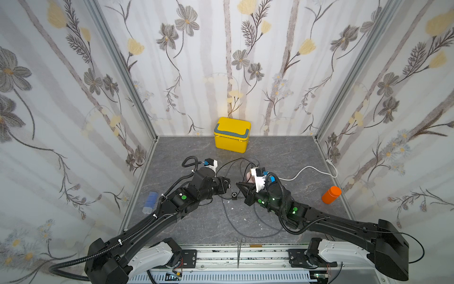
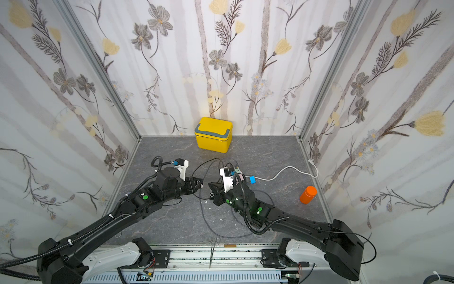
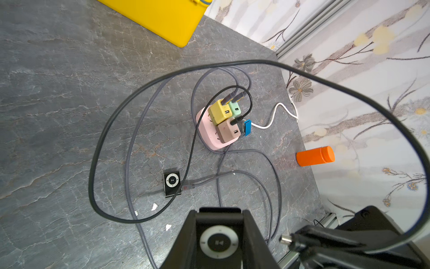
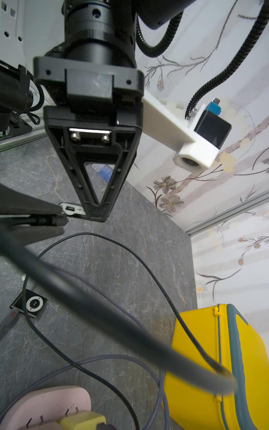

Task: Charge mp3
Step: Insert the charging cable into the MP3 player.

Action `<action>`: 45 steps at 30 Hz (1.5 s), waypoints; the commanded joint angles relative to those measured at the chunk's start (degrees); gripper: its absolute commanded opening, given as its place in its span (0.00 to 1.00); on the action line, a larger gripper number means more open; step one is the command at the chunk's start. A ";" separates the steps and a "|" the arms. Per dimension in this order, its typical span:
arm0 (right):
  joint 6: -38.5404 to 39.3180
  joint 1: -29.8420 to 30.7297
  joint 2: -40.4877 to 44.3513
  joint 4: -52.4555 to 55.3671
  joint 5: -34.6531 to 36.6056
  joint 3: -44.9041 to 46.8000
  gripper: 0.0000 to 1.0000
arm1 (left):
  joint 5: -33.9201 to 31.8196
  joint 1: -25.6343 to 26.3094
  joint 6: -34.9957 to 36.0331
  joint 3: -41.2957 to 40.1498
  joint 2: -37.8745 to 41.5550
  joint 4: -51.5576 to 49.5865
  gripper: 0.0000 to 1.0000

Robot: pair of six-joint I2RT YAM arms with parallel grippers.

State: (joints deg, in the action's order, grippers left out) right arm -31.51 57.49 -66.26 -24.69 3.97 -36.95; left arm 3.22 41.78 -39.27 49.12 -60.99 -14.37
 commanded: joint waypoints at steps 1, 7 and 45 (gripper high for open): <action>-1.60 0.15 -0.31 -2.41 -2.40 -0.50 0.00 | -0.70 -0.01 -0.51 -0.35 0.07 2.39 0.18; -2.85 0.16 -1.63 -3.59 -5.00 -0.73 0.00 | -0.37 0.30 -0.81 -0.47 -0.01 3.08 0.18; -6.03 -0.63 -2.29 -5.69 -4.69 1.24 0.00 | -0.77 1.99 -0.72 0.29 -0.66 2.68 0.16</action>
State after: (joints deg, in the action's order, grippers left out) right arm -36.95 56.93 -68.36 -27.27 0.32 -35.75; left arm 2.83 43.77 -40.07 48.90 -61.39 -13.02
